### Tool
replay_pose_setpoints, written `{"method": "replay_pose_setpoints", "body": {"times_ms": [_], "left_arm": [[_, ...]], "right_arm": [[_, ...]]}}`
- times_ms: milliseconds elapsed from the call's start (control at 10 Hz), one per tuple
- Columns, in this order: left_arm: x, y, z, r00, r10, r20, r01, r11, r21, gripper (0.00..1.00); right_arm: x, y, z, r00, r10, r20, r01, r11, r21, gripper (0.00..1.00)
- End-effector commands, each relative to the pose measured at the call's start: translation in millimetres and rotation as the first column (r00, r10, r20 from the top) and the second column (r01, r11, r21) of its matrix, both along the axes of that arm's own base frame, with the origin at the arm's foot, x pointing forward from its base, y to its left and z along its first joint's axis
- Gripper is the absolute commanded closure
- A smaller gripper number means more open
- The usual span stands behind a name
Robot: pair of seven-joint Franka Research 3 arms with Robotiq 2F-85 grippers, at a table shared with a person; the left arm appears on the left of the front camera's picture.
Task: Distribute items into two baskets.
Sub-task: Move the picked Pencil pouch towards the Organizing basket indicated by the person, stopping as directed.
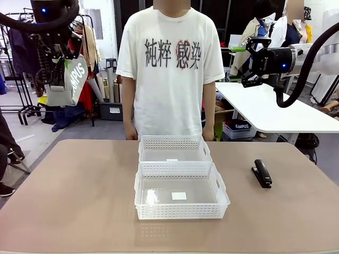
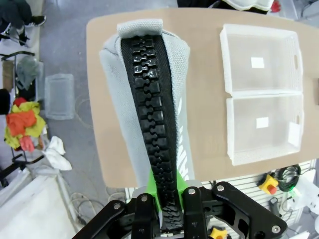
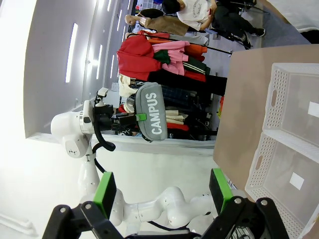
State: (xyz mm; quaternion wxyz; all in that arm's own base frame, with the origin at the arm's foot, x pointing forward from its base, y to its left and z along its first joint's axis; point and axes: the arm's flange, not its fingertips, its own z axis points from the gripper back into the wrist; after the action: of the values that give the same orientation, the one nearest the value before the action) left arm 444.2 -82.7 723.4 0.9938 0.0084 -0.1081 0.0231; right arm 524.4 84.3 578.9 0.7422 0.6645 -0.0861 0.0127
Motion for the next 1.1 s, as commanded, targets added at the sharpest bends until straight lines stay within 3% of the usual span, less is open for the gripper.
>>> {"method": "replay_pose_setpoints", "body": {"times_ms": [0,1000], "left_arm": [[-2.0,1.0,2.2,1.0,0.002,0.005,-0.002,1.0,-0.001,1.0],[-2.0,1.0,2.2,1.0,0.002,0.005,-0.002,1.0,-0.001,1.0]], "right_arm": [[-0.3,0.1,2.0,1.0,0.0,0.003,0.0,1.0,0.001,0.0],[-0.3,0.1,2.0,1.0,0.0,0.003,0.0,1.0,0.001,0.0]]}}
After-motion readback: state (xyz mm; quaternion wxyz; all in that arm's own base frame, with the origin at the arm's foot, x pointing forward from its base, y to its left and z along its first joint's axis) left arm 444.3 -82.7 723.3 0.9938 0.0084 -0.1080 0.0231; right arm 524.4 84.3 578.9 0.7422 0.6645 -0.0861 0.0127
